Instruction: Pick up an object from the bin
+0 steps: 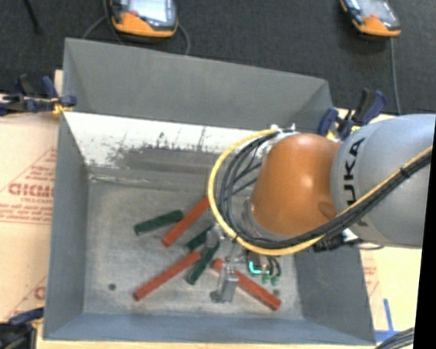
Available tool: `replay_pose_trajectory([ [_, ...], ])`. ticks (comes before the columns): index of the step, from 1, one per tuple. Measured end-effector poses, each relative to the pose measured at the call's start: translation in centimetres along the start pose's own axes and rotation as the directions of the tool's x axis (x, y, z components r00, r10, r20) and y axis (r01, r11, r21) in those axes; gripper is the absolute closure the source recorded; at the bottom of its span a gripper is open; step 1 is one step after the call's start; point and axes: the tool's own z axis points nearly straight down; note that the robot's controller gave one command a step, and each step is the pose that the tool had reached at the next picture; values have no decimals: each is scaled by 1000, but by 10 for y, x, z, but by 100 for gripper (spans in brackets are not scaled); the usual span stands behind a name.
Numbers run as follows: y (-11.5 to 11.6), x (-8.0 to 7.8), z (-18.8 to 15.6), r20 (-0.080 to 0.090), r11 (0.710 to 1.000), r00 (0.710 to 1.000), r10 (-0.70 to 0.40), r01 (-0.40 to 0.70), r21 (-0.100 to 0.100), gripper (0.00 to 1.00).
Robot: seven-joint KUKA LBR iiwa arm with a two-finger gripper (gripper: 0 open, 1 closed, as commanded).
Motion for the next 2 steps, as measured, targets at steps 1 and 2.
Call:
replay_pose_trajectory([
  [1,61,-120,99,10,983,983,-182,182,2,0],
  [2,37,-116,65,12,999,999,-44,44,0,0],
])
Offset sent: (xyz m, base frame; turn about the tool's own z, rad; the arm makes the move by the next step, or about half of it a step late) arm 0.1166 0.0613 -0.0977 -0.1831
